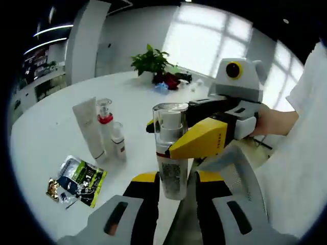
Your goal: Arrange the skincare products in the storage area until every visible bottle or jar stands upright without overlapping.
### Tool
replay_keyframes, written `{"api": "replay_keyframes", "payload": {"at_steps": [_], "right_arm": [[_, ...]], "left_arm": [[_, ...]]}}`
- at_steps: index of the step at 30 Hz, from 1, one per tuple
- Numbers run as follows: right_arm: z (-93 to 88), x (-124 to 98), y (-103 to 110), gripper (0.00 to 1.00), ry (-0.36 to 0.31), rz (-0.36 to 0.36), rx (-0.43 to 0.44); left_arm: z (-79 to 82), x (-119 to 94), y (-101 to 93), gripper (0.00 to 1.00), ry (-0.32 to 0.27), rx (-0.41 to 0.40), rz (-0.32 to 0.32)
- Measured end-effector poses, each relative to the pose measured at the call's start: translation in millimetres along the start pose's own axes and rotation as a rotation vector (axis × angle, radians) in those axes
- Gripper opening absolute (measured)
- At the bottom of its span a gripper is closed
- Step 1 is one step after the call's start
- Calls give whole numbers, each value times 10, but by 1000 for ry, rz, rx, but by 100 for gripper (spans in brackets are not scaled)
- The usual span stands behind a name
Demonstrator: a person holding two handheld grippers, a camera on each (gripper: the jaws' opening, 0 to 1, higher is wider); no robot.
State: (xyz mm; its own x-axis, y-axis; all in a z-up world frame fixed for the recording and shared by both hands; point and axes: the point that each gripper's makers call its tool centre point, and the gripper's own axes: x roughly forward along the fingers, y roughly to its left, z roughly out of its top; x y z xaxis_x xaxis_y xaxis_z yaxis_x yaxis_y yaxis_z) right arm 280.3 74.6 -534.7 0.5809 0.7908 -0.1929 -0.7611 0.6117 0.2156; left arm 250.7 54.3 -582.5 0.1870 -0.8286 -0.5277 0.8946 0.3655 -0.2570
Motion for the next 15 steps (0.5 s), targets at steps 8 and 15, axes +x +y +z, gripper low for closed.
{"api": "replay_keyframes", "payload": {"at_steps": [8, 15], "right_arm": [[-42, 31, 7, 22, 31, -31, -72], [-58, 43, -41, 22, 32, -47, -73]], "left_arm": [[-26, 55, 83, 19, 47, 94, 23], [-33, 114, 146, 19, 56, 124, 27]]}}
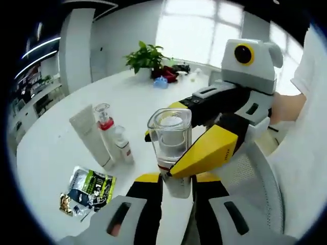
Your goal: Arrange the skincare products in the storage area until every visible bottle or jar stands upright without overlapping.
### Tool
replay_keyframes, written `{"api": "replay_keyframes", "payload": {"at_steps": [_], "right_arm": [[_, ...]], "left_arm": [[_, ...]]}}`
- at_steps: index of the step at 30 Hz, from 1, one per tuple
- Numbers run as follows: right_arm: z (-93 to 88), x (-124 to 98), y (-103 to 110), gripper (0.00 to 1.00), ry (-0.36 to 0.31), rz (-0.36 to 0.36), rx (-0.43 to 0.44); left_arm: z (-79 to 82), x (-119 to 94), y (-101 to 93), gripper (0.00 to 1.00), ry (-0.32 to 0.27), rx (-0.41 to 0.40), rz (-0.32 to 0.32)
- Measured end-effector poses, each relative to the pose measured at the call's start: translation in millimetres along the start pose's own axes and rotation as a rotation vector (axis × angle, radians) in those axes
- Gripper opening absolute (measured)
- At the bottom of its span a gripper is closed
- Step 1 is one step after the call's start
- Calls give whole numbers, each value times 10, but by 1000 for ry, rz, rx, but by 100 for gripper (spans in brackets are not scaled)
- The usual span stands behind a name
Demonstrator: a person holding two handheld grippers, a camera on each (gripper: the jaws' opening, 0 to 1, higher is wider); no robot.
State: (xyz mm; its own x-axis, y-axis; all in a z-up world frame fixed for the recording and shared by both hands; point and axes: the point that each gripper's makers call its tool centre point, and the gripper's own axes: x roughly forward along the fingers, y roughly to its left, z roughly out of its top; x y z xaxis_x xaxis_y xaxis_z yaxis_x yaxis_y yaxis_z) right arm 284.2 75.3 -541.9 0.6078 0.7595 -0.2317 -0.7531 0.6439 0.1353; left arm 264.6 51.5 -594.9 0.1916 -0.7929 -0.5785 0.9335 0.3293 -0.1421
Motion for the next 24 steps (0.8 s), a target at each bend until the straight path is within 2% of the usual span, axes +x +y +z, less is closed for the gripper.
{"api": "replay_keyframes", "payload": {"at_steps": [8, 16, 24], "right_arm": [[-151, 50, -62, 22, 46, -27, -32], [-354, 111, -129, 22, 109, -50, -67], [-587, 198, -226, 22, 166, -65, -60]], "left_arm": [[-110, 105, 113, 18, 39, 83, 14], [-248, 254, 197, 18, 74, 131, 11], [-439, 445, 288, 18, 109, 128, -16]]}}
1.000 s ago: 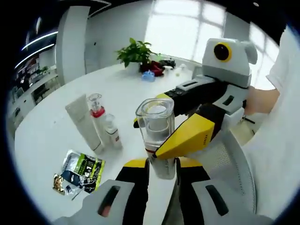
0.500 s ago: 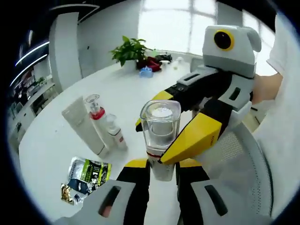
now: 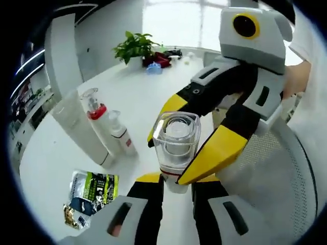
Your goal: Arrange the skincare products in the storage area until every visible bottle or jar stands upright without overlapping.
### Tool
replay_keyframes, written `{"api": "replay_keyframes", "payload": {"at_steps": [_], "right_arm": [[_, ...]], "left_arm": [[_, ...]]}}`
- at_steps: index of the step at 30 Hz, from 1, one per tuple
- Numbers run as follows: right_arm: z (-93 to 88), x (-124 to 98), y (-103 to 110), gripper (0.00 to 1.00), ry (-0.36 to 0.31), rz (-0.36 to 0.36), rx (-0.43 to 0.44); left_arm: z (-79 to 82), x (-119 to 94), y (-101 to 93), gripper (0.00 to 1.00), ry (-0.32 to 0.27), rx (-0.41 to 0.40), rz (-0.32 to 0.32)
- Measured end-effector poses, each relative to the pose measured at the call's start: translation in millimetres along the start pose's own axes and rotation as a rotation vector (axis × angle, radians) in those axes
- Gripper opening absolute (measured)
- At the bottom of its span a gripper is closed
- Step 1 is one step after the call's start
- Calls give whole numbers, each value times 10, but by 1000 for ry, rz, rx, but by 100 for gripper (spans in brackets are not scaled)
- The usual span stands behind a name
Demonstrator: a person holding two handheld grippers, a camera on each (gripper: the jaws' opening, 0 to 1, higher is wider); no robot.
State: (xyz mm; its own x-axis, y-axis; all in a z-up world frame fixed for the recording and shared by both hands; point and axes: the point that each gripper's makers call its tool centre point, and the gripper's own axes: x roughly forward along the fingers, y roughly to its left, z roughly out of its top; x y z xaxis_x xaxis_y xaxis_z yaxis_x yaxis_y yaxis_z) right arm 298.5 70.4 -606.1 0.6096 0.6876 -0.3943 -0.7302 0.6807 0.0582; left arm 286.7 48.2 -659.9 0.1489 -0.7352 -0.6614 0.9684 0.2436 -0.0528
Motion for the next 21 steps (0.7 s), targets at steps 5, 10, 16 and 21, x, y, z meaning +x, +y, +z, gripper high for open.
{"api": "replay_keyframes", "payload": {"at_steps": [5, 10, 16, 21], "right_arm": [[-246, 138, -33, 23, 60, -1, 2], [-344, 200, -68, 23, 84, -2, 14], [-447, 272, -76, 23, 114, 8, 17], [-433, 283, -97, 23, 106, 3, 21]], "left_arm": [[-216, 179, 49, 17, 46, 5, -18], [-304, 271, 91, 17, 54, -1, -19], [-398, 330, 130, 17, 76, 8, -18], [-377, 329, 151, 17, 57, -1, -17]]}}
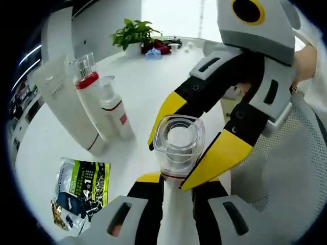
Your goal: Arrange the skincare products in the storage area until every visible bottle or jar stands upright without overlapping.
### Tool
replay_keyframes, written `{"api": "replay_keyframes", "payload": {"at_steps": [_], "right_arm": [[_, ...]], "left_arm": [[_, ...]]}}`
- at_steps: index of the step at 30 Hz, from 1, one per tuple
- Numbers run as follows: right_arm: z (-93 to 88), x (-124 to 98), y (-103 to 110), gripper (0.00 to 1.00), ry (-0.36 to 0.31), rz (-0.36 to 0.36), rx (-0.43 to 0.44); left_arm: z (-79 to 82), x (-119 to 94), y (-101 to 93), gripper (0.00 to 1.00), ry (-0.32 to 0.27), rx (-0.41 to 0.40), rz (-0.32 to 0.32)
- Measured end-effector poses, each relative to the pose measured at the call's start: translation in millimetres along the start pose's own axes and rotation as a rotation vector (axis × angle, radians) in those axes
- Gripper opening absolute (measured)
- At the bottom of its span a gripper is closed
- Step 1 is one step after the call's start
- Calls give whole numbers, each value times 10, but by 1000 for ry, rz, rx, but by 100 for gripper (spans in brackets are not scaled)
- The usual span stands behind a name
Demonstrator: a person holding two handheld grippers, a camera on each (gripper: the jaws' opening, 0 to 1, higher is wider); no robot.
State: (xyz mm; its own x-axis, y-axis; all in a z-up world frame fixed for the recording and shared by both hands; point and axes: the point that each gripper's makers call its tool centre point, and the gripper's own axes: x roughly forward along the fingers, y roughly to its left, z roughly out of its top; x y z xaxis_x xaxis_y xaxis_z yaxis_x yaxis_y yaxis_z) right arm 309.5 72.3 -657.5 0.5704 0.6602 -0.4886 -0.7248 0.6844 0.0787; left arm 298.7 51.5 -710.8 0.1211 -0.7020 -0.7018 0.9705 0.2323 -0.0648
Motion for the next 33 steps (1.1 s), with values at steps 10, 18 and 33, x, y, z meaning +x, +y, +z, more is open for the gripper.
{"api": "replay_keyframes", "payload": {"at_steps": [10, 18, 33], "right_arm": [[10, 2, -34, 25, -5, -8, 2], [28, -45, -126, 33, -20, -21, 22], [-157, -235, -454, 48, 12, -109, 82]], "left_arm": [[30, 22, 30, 17, -5, 11, -5], [66, 38, 74, 17, -9, 16, -12], [190, 94, 451, 17, -12, 40, -15]]}}
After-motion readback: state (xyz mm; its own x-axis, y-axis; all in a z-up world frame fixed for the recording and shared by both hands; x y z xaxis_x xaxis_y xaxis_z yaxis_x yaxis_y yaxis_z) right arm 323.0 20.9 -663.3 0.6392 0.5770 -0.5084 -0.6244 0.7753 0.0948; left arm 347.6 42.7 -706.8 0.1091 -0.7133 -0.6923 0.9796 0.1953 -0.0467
